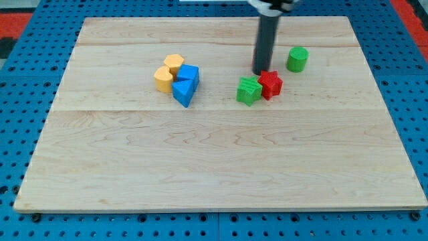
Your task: Move the red circle vertically above the red star
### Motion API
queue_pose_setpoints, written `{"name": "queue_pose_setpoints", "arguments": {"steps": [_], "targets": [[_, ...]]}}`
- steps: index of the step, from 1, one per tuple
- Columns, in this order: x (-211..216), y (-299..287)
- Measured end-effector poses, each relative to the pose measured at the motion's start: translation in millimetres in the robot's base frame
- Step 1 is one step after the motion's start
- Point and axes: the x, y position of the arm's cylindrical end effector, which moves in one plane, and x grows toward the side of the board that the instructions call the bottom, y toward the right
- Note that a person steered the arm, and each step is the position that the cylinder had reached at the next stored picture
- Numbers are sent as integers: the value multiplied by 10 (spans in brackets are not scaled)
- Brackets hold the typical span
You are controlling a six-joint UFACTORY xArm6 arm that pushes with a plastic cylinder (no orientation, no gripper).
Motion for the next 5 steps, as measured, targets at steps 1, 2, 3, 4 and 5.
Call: {"name": "queue_pose_setpoints", "arguments": {"steps": [1,2,3,4,5], "targets": [[-101,195],[-247,551],[-464,952],[-831,889],[-1091,861]]}}
